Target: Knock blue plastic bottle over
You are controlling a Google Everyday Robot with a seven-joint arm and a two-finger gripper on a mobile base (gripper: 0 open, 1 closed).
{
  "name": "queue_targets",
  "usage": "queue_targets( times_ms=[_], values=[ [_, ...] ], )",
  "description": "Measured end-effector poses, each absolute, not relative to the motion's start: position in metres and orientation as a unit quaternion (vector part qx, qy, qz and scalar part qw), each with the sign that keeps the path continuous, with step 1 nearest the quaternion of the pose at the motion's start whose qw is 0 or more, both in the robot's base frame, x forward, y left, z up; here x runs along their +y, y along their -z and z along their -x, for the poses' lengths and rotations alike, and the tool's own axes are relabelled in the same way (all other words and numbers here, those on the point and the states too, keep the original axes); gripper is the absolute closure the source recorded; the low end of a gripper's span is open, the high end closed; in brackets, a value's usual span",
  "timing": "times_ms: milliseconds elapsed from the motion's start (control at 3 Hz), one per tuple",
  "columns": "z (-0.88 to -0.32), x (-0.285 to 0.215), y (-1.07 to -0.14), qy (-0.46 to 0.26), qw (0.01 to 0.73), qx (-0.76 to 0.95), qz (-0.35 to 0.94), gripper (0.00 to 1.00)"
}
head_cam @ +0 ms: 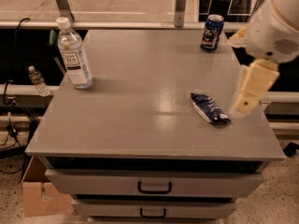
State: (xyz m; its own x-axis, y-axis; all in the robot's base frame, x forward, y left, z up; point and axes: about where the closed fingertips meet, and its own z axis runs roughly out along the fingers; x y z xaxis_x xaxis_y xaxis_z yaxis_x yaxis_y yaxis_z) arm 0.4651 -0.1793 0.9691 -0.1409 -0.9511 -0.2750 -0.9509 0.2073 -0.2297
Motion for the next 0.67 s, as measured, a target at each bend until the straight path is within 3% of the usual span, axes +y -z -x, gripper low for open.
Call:
queue_targets(
  times_ms=[667],
  values=[
    [-0.543, -0.048, -0.938, -0.108, 0.247, 0.677, 0.685, 0.0]
  ],
)
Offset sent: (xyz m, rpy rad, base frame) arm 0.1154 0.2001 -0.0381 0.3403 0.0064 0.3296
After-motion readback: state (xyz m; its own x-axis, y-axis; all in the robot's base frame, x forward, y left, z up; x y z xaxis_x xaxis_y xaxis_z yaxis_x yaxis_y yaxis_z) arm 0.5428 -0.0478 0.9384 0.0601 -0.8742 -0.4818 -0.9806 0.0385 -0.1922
